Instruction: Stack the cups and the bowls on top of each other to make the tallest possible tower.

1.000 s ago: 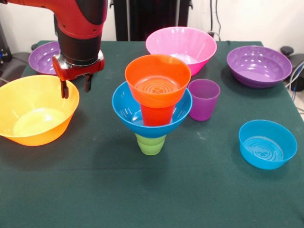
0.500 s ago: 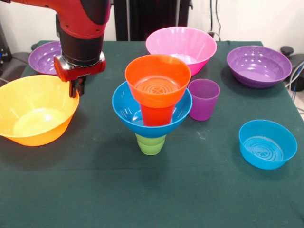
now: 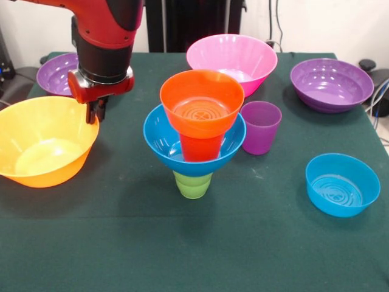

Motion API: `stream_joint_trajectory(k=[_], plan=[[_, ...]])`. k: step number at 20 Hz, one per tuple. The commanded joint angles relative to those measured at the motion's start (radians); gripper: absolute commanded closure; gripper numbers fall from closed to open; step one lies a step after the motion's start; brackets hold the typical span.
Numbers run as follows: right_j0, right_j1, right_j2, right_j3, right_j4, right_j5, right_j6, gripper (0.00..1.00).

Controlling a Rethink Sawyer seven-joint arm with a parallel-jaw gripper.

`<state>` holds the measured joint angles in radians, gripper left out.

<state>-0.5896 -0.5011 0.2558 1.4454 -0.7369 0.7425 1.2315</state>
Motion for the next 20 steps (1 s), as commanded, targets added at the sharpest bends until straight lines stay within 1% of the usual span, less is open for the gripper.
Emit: stream_joint_trajectory(k=[1, 7, 8, 11, 12, 14, 17, 18, 20], plan=[[0.039, 0.021, 0.004, -0.045, -0.078, -0.04, -0.022, 1.0], [0.078, -0.065, -0.044, -0.028, -0.069, 0.007, 0.01, 1.0], [0.09, -0.091, -0.056, -0.026, -0.067, 0.022, 0.015, 1.0], [0.112, -0.139, -0.081, -0.025, -0.068, 0.017, 0.022, 1.0], [0.128, -0.146, -0.098, -0.03, -0.087, -0.006, 0.039, 1.0], [0.139, -0.153, -0.118, -0.029, -0.098, -0.056, 0.07, 1.0], [0.154, -0.177, -0.144, -0.021, -0.1, -0.07, 0.079, 1.0], [0.165, -0.187, -0.158, -0.019, -0.106, -0.084, 0.089, 1.0], [0.166, -0.207, -0.17, -0.001, -0.112, -0.124, 0.086, 1.0]])
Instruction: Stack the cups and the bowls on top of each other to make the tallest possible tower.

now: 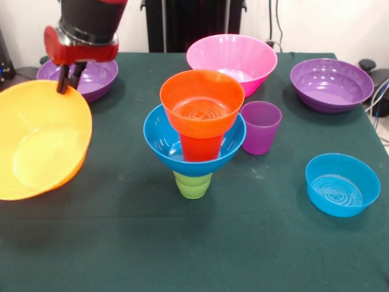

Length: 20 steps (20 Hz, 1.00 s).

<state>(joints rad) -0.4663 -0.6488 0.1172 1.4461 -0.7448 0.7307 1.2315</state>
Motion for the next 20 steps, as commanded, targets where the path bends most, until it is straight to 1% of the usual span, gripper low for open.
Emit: stream_joint_trajectory(k=[1, 5, 8, 10, 13, 15, 20], plan=[[0.045, -0.064, -0.039, 0.002, -0.107, -0.122, 0.087, 1.0], [0.05, -0.103, -0.061, 0.021, -0.109, -0.132, 0.062, 1.0], [0.041, -0.146, -0.068, 0.05, -0.093, -0.132, 0.014, 1.0], [0.032, -0.146, -0.064, 0.053, -0.088, -0.143, 0.0, 1.0], [0.041, -0.119, -0.07, 0.035, -0.094, -0.152, 0.012, 1.0], [0.043, -0.12, -0.075, 0.033, -0.093, -0.154, 0.012, 1.0], [0.049, -0.156, -0.088, 0.045, -0.083, -0.155, -0.004, 1.0]])
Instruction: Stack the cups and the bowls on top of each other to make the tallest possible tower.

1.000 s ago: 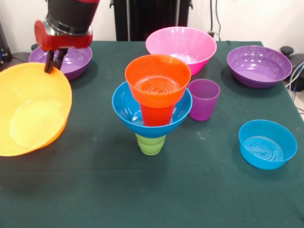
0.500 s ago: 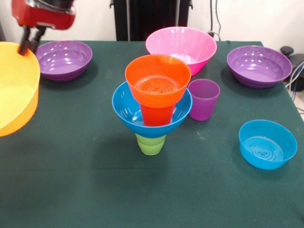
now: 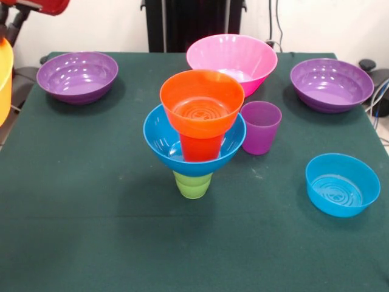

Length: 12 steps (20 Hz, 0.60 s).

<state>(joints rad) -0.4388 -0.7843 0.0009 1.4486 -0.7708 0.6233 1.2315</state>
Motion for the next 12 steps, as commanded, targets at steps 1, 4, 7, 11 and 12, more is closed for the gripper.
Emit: stream_joint_trajectory(k=[1, 4, 7, 11, 12], plan=[[0.022, -0.026, 0.029, 0.045, -0.053, -0.046, -0.007, 1.0], [0.019, -0.049, 0.033, 0.06, -0.04, -0.049, -0.014, 1.0], [0.021, -0.05, 0.037, 0.062, -0.037, -0.056, -0.004, 1.0], [0.017, -0.06, 0.043, 0.07, -0.032, -0.06, -0.005, 1.0], [0.016, -0.058, 0.044, 0.071, -0.034, -0.065, -0.004, 1.0]])
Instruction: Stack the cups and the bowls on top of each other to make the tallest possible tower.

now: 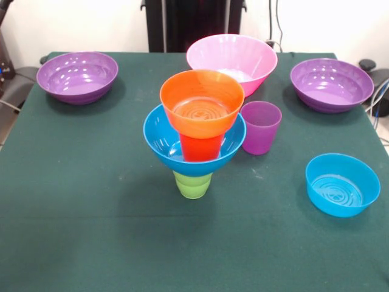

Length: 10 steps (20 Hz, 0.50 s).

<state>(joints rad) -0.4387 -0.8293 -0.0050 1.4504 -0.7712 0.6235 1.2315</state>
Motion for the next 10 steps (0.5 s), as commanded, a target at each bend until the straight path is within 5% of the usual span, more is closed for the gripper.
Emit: stream_joint_trajectory(k=[1, 10], plan=[[0.014, -0.012, 0.053, 0.069, -0.033, -0.065, -0.005, 1.0], [-0.1, 0.071, 0.209, 0.092, 0.096, -0.013, -0.123, 1.0]])
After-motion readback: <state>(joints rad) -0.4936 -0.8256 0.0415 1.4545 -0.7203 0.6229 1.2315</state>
